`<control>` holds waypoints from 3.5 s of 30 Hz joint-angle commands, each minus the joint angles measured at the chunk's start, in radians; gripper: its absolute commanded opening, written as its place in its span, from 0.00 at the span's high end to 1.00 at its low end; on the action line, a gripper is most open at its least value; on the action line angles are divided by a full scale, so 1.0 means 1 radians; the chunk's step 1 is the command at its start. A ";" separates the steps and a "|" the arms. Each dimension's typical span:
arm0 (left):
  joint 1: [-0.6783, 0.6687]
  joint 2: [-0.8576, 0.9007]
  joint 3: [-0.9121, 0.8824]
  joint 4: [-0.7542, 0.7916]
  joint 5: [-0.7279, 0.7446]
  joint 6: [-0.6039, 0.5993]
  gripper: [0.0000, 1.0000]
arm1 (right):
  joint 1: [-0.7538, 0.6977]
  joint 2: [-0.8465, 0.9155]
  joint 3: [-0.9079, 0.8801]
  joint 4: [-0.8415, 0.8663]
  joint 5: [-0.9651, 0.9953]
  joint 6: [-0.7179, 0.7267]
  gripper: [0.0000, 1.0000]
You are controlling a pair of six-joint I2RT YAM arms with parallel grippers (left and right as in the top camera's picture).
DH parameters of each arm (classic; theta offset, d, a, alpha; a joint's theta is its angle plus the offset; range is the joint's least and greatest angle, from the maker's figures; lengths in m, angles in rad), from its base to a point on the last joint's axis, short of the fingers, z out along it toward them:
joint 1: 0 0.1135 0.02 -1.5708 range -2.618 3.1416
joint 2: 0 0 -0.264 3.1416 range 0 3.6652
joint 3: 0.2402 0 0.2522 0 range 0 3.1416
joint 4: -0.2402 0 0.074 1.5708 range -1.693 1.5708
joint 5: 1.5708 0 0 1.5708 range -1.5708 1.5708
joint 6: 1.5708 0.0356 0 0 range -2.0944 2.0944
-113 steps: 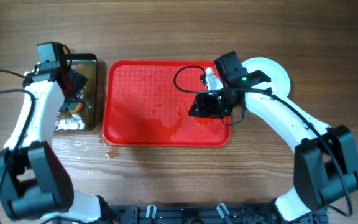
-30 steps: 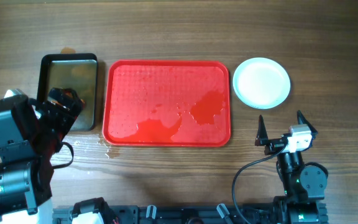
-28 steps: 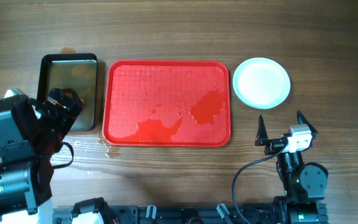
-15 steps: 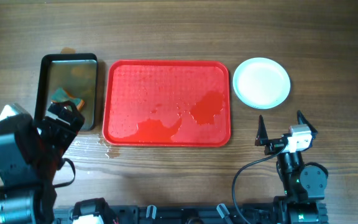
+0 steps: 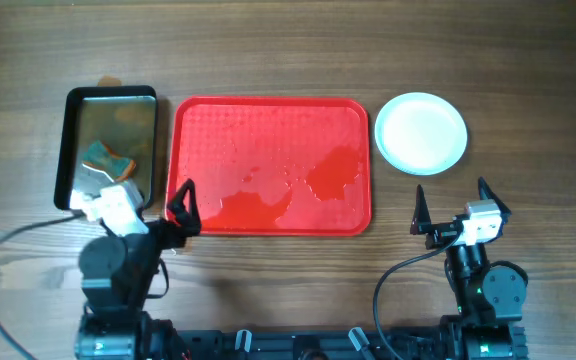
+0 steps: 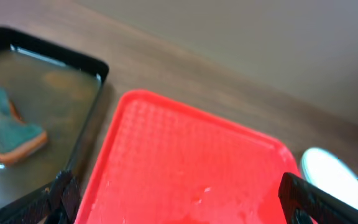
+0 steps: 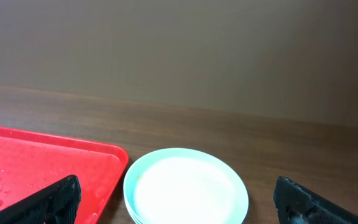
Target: Clean dirty plates on tray and stack at the side
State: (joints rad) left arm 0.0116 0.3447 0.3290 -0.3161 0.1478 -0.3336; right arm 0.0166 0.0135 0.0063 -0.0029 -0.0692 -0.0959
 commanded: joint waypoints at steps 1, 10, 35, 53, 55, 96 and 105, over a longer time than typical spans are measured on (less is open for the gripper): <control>-0.031 -0.084 -0.119 0.101 0.038 0.034 0.00 | -0.004 -0.010 -0.001 0.003 0.017 -0.009 0.00; -0.043 -0.210 -0.227 0.202 0.031 0.034 0.00 | -0.004 -0.010 -0.001 0.003 0.017 -0.009 0.00; -0.013 -0.342 -0.323 0.240 -0.093 0.147 0.00 | -0.004 -0.010 -0.001 0.003 0.017 -0.009 0.00; -0.013 -0.342 -0.323 0.240 -0.089 0.408 0.00 | -0.004 -0.010 -0.001 0.003 0.017 -0.009 0.00; -0.013 -0.342 -0.323 0.240 -0.090 0.408 0.00 | -0.004 -0.010 -0.001 0.003 0.017 -0.009 0.00; -0.013 -0.340 -0.323 0.242 -0.090 0.386 0.00 | -0.004 -0.010 -0.001 0.003 0.017 -0.009 0.00; -0.013 -0.340 -0.323 0.242 -0.090 0.386 0.00 | -0.004 -0.010 -0.001 0.003 0.017 -0.009 0.00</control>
State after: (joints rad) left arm -0.0063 0.0135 0.0139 -0.0734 0.0685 0.0334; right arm 0.0166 0.0135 0.0063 -0.0029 -0.0692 -0.0959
